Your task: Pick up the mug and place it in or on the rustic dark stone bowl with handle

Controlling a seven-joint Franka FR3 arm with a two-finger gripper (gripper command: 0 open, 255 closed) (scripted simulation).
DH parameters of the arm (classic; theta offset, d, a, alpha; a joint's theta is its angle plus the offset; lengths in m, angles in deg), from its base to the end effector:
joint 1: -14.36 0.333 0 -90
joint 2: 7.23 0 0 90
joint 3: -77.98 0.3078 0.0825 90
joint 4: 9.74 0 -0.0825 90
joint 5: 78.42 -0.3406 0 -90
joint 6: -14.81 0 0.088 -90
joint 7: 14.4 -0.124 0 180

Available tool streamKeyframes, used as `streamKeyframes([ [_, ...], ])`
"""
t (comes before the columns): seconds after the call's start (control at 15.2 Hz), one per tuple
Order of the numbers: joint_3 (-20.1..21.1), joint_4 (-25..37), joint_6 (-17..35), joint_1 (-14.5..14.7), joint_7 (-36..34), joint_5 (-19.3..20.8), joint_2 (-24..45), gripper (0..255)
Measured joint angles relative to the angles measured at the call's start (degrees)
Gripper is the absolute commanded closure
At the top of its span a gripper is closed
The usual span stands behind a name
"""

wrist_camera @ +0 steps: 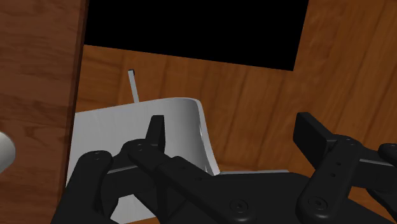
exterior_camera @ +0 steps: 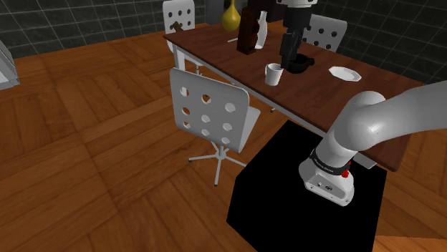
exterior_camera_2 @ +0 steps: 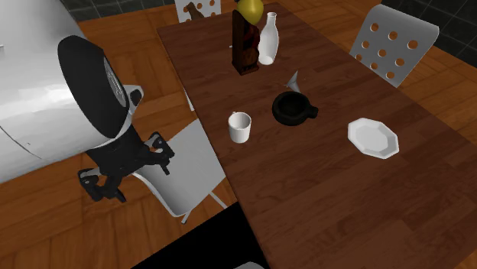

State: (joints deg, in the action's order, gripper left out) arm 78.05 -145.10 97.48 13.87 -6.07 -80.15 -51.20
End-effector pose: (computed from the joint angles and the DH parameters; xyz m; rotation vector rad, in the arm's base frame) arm 0.2564 0.0023 0.5502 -3.0846 -0.2151 0.2316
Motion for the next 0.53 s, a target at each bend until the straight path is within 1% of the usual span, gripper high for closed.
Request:
streamKeyframes([
  [0.13, -0.4, -0.2, 0.7, -0.2, 0.5, 0.4, 0.4, 0],
  [0.26, -1.9, -2.4, 3.6, -0.7, 2.4, 1.9, 0.6, 0],
  [0.53, -5.3, -3.4, 9.0, -2.1, 6.6, 5.2, 3.9, 0],
])
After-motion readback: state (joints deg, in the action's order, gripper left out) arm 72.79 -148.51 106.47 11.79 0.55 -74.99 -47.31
